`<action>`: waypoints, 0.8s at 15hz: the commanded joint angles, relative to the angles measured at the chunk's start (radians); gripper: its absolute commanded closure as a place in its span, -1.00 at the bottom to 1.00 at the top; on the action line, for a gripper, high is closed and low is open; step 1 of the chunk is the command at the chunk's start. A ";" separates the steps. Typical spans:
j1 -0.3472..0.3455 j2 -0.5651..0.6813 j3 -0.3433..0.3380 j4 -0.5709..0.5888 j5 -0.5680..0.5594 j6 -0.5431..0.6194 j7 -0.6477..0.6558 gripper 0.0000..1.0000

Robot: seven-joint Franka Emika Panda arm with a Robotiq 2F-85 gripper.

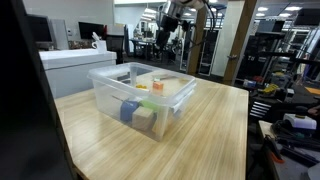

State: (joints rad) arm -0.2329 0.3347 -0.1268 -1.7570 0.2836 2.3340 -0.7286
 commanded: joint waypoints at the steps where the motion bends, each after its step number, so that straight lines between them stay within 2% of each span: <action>1: -0.022 0.092 -0.019 -0.026 -0.051 0.167 0.168 -1.00; 4: 0.007 0.136 -0.048 -0.036 -0.136 0.161 0.399 -1.00; 6: 0.005 0.151 -0.030 -0.038 -0.163 0.128 0.489 -1.00; 9: 0.013 0.166 -0.011 -0.039 -0.164 0.103 0.568 -1.00; 12: 0.017 0.211 -0.025 -0.030 -0.182 0.137 0.624 -1.00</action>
State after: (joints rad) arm -0.2155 0.5243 -0.1421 -1.7868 0.1390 2.4526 -0.1664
